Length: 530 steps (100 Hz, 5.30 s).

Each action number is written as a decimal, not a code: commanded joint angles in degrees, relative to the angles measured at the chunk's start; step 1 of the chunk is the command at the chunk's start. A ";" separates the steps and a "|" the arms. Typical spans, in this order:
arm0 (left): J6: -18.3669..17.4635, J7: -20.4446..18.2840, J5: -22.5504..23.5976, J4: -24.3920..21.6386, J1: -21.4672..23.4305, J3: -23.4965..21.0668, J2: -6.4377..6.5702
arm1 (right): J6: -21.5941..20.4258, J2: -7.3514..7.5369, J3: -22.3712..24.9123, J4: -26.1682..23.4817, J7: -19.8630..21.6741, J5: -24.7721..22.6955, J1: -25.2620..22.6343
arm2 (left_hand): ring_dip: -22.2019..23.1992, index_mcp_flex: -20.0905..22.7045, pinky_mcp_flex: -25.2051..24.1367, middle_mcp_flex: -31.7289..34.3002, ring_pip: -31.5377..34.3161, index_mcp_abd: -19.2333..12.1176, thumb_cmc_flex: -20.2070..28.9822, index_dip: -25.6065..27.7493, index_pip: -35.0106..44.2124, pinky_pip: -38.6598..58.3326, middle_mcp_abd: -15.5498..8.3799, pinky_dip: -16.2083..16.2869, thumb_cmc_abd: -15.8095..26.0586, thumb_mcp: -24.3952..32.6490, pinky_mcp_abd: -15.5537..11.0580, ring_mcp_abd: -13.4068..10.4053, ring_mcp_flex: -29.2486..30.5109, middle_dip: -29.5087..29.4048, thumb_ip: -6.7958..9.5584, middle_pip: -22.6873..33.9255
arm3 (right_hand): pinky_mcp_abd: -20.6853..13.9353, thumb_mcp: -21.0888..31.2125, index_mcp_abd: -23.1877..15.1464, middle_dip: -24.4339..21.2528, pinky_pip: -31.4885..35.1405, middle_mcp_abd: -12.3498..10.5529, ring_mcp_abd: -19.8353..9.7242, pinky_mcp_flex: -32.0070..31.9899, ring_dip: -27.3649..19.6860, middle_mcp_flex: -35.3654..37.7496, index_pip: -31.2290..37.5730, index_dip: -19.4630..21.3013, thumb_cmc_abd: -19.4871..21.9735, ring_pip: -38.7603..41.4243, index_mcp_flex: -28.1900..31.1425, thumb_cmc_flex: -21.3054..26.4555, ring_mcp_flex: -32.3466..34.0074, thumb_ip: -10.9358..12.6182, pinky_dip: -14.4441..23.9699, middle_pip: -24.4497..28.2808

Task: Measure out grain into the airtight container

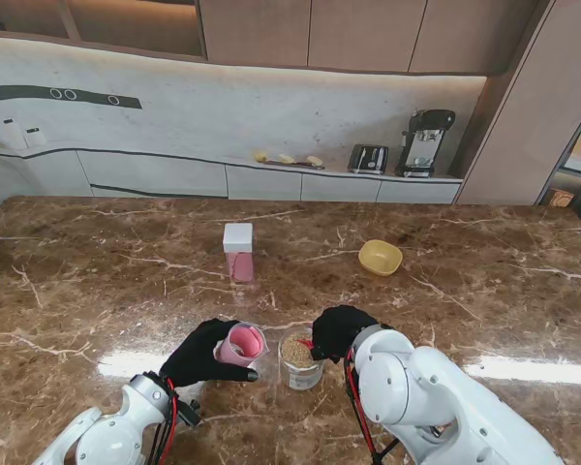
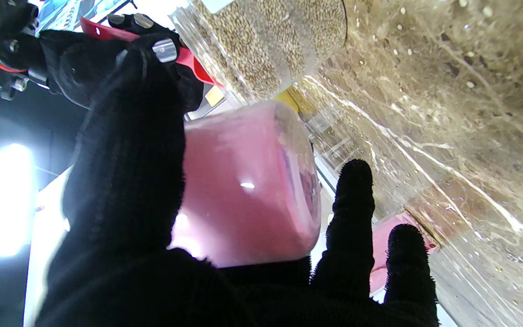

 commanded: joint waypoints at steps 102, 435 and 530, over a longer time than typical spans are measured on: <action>0.61 -0.25 0.26 0.00 0.35 0.01 0.02 | 6.35 -1.00 7.22 -0.14 -2.92 18.29 -3.38 | -0.71 10.69 -0.22 -1.82 -1.65 -11.65 5.89 0.58 9.68 -2.56 -1.58 1.37 11.67 9.46 -0.12 -1.41 -1.36 -1.20 -0.54 1.27 | -0.44 2.97 -2.11 -0.54 7.43 2.89 -5.64 2.52 2.63 4.36 1.79 0.49 0.96 3.58 0.85 3.45 1.70 3.98 0.31 1.76; 0.12 -1.32 -0.88 0.48 -1.60 2.73 0.14 | -38.59 -1.70 0.49 3.06 -22.38 -20.94 -5.21 | -0.74 10.65 0.09 -2.02 -1.79 -12.03 6.15 0.65 9.73 -3.65 -1.82 2.05 11.89 8.88 -0.24 -1.56 -1.39 -1.28 -0.42 1.17 | 0.28 7.28 -4.75 -0.93 8.30 1.57 -5.27 2.59 3.02 4.59 2.26 1.28 -1.85 4.31 2.62 0.99 1.65 1.92 0.87 4.31; 0.46 -0.62 -0.11 -0.23 -0.42 1.14 0.07 | -25.03 -2.43 10.38 -3.67 -18.69 -22.13 -15.02 | -0.86 10.62 0.03 -2.06 -1.96 -11.90 6.21 0.64 9.62 -3.71 -1.79 2.04 11.98 8.89 -0.19 -1.60 -1.47 -1.38 -0.42 1.10 | 0.35 6.13 -3.69 -1.22 8.22 2.20 -5.42 2.58 3.06 4.48 2.09 0.82 -1.19 4.19 2.18 1.95 1.67 2.37 0.93 3.86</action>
